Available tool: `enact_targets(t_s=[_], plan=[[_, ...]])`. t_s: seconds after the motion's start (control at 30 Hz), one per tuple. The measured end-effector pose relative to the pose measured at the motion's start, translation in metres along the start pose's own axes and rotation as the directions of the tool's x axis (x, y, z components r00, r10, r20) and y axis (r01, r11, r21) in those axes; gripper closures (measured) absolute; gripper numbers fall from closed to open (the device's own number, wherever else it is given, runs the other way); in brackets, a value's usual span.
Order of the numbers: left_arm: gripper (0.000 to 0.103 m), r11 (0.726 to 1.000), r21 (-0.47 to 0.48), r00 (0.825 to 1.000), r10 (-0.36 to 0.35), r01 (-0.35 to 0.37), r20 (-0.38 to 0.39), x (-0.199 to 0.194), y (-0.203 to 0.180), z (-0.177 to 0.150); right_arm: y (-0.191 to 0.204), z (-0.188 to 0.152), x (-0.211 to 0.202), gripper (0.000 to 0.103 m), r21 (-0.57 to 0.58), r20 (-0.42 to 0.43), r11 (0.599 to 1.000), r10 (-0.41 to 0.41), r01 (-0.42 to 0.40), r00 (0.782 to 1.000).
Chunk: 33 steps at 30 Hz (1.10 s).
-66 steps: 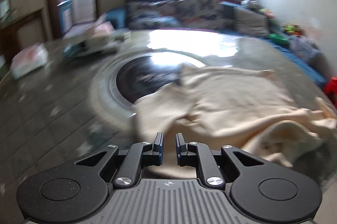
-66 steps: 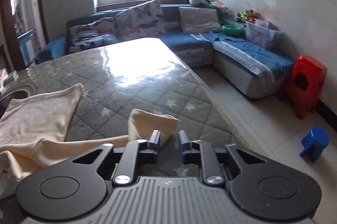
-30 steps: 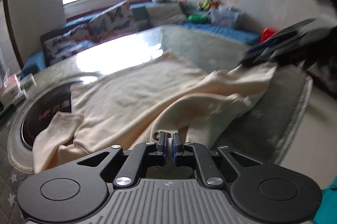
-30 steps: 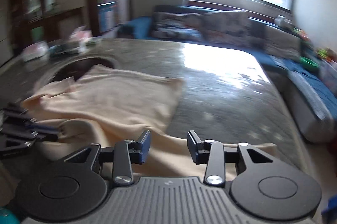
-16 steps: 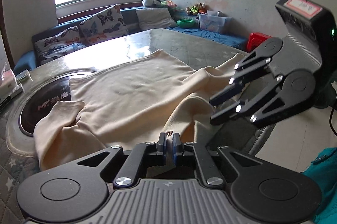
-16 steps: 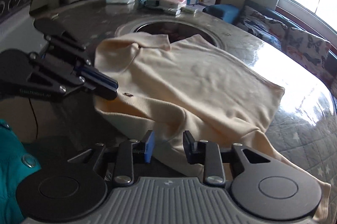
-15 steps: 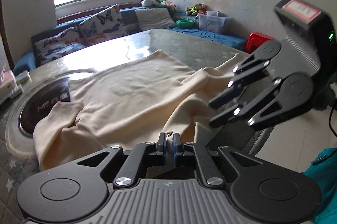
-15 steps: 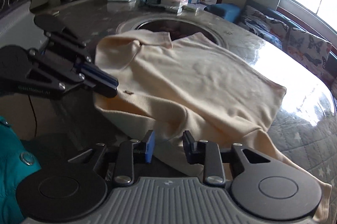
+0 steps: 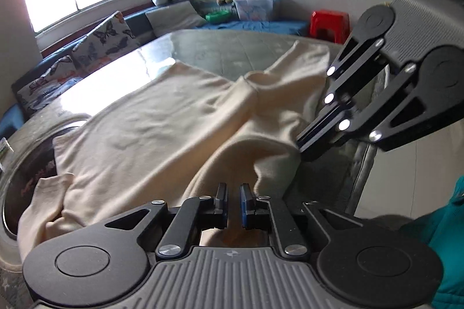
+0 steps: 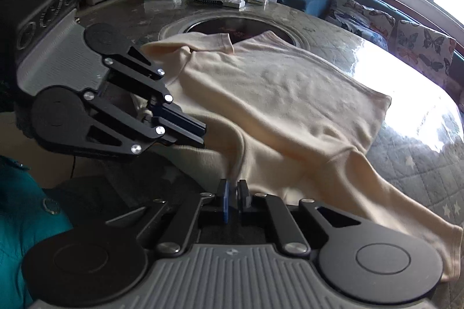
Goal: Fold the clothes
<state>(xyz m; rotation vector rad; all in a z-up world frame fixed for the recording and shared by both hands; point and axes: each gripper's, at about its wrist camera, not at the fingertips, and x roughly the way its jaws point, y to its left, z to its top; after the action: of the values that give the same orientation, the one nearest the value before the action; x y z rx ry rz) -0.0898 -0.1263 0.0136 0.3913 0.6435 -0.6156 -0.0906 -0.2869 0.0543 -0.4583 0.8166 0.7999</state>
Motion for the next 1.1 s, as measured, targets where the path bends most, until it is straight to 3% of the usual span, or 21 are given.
enact_targets(t_s=[0.2,0.3,0.4,0.57,0.63,0.67,0.7,0.87,1.1], plan=[[0.090,1.000,-0.015,1.000,0.006,-0.006,-0.008,0.002,0.002,-0.002,0.004,0.001,-0.008,0.096,-0.018,0.042,1.000,-0.007,0.007,0.999],[0.095,1.000,-0.006,1.000,0.015,-0.015,-0.001,0.002,0.000,-0.003,0.009,0.010,-0.006,0.093,-0.053,0.070,0.999,0.010,-0.006,0.998],[0.101,0.999,-0.020,1.000,0.029,-0.029,0.006,-0.002,0.001,-0.004,0.014,0.017,0.006,0.091,-0.086,0.069,0.996,0.028,-0.022,0.997],[0.101,0.999,-0.041,0.999,0.037,-0.036,0.025,-0.015,0.006,-0.008,0.018,0.019,0.025,0.083,-0.113,0.042,0.993,0.025,-0.020,0.999],[0.101,0.998,-0.051,0.999,0.030,-0.028,0.032,-0.019,0.008,-0.007,0.021,0.019,0.028,0.085,-0.116,0.037,0.993,0.026,-0.021,0.999],[0.100,0.998,-0.054,0.999,0.022,-0.021,0.035,-0.020,0.009,-0.006,0.022,0.018,0.028,0.092,-0.115,0.039,0.993,0.029,-0.024,0.999],[0.098,0.999,-0.052,0.999,0.015,-0.013,0.036,-0.021,0.008,-0.005,0.022,0.018,0.026,0.098,-0.114,0.042,0.993,0.030,-0.025,0.999],[0.093,1.000,-0.021,0.999,0.021,-0.020,0.041,-0.015,0.001,-0.001,0.024,0.015,0.011,0.099,-0.103,0.052,0.992,0.075,-0.069,0.996],[0.066,0.998,0.062,0.999,-0.005,0.003,0.033,-0.006,-0.011,-0.005,0.030,-0.002,-0.007,0.099,-0.119,0.001,0.988,0.102,-0.101,0.995]])
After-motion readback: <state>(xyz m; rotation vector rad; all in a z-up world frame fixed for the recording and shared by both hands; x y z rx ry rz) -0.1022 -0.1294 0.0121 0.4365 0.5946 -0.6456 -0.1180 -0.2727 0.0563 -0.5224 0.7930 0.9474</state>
